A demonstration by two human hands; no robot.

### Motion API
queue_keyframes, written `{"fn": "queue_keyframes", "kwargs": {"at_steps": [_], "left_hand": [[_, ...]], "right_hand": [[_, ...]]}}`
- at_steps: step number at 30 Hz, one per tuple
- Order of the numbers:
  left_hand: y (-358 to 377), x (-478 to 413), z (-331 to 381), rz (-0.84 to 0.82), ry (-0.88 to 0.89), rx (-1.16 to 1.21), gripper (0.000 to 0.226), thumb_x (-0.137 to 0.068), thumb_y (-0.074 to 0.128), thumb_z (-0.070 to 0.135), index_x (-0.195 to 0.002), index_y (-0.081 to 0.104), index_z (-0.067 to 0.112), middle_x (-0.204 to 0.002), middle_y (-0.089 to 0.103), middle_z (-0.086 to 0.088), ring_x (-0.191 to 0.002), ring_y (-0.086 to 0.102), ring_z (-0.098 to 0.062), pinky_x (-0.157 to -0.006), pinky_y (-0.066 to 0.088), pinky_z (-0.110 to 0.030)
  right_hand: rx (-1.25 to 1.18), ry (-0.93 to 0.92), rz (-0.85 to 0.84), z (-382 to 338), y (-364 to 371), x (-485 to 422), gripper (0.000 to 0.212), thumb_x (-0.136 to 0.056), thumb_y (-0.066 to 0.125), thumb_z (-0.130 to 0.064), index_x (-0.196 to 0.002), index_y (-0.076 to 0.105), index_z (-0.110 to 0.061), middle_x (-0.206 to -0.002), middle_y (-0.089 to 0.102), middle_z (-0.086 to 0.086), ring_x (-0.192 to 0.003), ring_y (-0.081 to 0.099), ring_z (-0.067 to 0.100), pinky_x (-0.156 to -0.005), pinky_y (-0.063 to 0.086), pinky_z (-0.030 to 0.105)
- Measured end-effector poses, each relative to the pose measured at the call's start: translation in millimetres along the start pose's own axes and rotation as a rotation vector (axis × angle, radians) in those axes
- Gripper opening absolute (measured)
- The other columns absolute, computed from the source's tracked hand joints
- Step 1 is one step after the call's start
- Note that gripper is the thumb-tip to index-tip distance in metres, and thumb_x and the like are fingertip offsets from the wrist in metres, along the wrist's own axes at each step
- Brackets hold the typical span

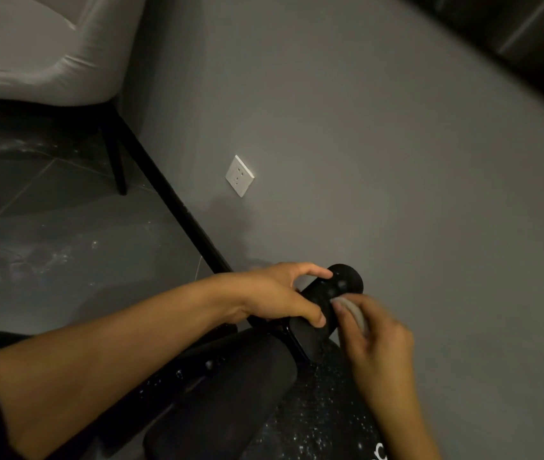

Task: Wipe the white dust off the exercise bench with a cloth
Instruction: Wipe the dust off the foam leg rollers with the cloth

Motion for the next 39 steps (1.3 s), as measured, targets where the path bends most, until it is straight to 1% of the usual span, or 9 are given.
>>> {"fn": "queue_keyframes", "kwargs": {"at_steps": [3, 6, 9, 15, 18, 25, 33, 35, 39], "left_hand": [[-0.9, -1.0, 1.0, -0.001, -0.002, -0.016, 0.077, -0.086, 0.080, 0.018, -0.145, 0.043, 0.050, -0.120, 0.067, -0.012, -0.099, 0.075, -0.031, -0.073, 0.063, -0.032], [-0.7, -1.0, 2.0, 0.013, 0.002, -0.046, 0.075, -0.086, 0.081, 0.021, -0.143, 0.044, 0.052, -0.120, 0.066, -0.012, -0.102, 0.073, -0.031, -0.080, 0.063, -0.035], [0.2, -0.3, 1.3, 0.015, 0.000, -0.034, 0.075, -0.086, 0.080, 0.020, -0.144, 0.043, 0.051, -0.119, 0.067, -0.012, -0.101, 0.074, -0.031, -0.077, 0.063, -0.033], [-0.8, -2.3, -1.1, 0.008, 0.011, -0.024, 0.078, -0.087, 0.080, 0.018, -0.148, 0.042, 0.048, -0.118, 0.068, -0.010, -0.097, 0.075, -0.029, -0.074, 0.063, -0.031], [-1.3, -3.6, -0.4, 0.000, 0.014, -0.023, 0.079, -0.086, 0.080, 0.018, -0.147, 0.042, 0.050, -0.118, 0.068, -0.011, -0.097, 0.075, -0.028, -0.079, 0.063, -0.033], [-0.5, -1.8, 1.2, 0.004, 0.015, -0.033, 0.079, -0.086, 0.081, 0.019, -0.147, 0.041, 0.049, -0.118, 0.066, -0.011, -0.093, 0.076, -0.027, -0.072, 0.063, -0.031], [-1.0, -3.8, -0.8, 0.016, 0.012, -0.035, 0.078, -0.085, 0.082, 0.021, -0.147, 0.043, 0.050, -0.121, 0.064, -0.009, -0.095, 0.073, -0.023, -0.065, 0.057, -0.024], [-0.9, -3.7, -0.3, 0.007, 0.006, -0.028, 0.078, -0.085, 0.082, 0.020, -0.146, 0.042, 0.050, -0.118, 0.066, -0.010, -0.095, 0.075, -0.028, -0.070, 0.061, -0.030], [-1.0, -0.6, 1.9, 0.008, 0.008, -0.032, 0.078, -0.085, 0.082, 0.019, -0.145, 0.042, 0.051, -0.119, 0.066, -0.011, -0.097, 0.075, -0.032, -0.087, 0.063, -0.048]], "right_hand": [[0.098, -0.042, -0.035, 6.6, -1.1, -13.8, 0.014, -0.093, 0.068, -0.018, -0.096, 0.068, -0.032, -0.088, 0.066, -0.020, -0.081, 0.064, -0.001, -0.068, 0.043, 0.004], [0.211, -0.001, -0.017, 28.5, -2.6, -47.3, 0.006, -0.096, 0.066, -0.018, -0.096, 0.072, -0.019, -0.089, 0.066, -0.007, -0.077, 0.063, 0.006, -0.070, 0.040, 0.001], [0.232, 0.032, 0.017, 33.4, 0.7, -55.2, 0.010, -0.097, 0.065, -0.017, -0.099, 0.072, -0.011, -0.091, 0.070, 0.003, -0.076, 0.062, 0.013, -0.070, 0.040, 0.001], [0.122, 0.005, 0.034, 5.4, -0.2, -4.9, 0.008, -0.092, 0.068, -0.014, -0.098, 0.073, -0.018, -0.081, 0.065, -0.015, -0.078, 0.063, 0.001, -0.065, 0.044, 0.006], [0.158, -0.031, -0.002, 8.6, -0.3, -10.0, 0.007, -0.093, 0.068, -0.016, -0.098, 0.073, -0.019, -0.083, 0.066, -0.011, -0.076, 0.063, 0.003, -0.065, 0.044, 0.007], [0.287, -0.003, 0.007, 28.0, 3.3, -53.0, 0.010, -0.098, 0.063, -0.019, -0.099, 0.072, -0.014, -0.090, 0.068, 0.000, -0.078, 0.064, 0.018, -0.069, 0.051, 0.031], [0.121, -0.036, -0.047, -6.6, 3.6, -0.5, 0.008, -0.093, 0.068, -0.016, -0.097, 0.073, -0.021, -0.086, 0.067, -0.012, -0.077, 0.064, 0.003, -0.064, 0.046, 0.011], [0.140, -0.056, -0.071, -1.8, 1.1, -10.1, 0.007, -0.094, 0.068, -0.015, -0.097, 0.072, -0.021, -0.088, 0.066, -0.012, -0.079, 0.063, 0.001, -0.066, 0.045, 0.009], [0.261, -0.001, -0.026, 25.4, 2.4, -56.3, 0.010, -0.097, 0.065, -0.017, -0.101, 0.073, -0.014, -0.093, 0.070, 0.001, -0.080, 0.065, 0.013, -0.072, 0.050, 0.023]]}}
Point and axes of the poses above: each hand's wrist, its own x-axis away from the middle knuckle, its own y-axis out of the palm, z = x × y, the point moved 6 cm from there along -x, towards the middle knuckle
